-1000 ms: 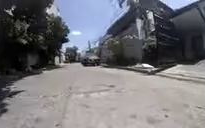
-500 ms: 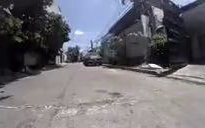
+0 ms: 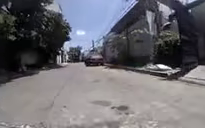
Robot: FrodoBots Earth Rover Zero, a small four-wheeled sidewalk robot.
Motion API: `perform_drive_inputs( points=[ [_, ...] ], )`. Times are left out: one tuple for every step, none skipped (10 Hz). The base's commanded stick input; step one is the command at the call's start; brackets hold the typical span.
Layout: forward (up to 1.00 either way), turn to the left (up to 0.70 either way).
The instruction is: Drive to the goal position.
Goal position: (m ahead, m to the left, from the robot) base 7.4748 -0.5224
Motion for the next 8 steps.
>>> perform_drive_inputs(
  points=[
    [1.00,0.05],
    [1.00,0.05],
    [1.00,0.05],
    [1.00,0.05],
    [1.00,0.05],
    [1.00,0.05],
    [1.00,0.05],
    [1.00,0.05]
  ],
)
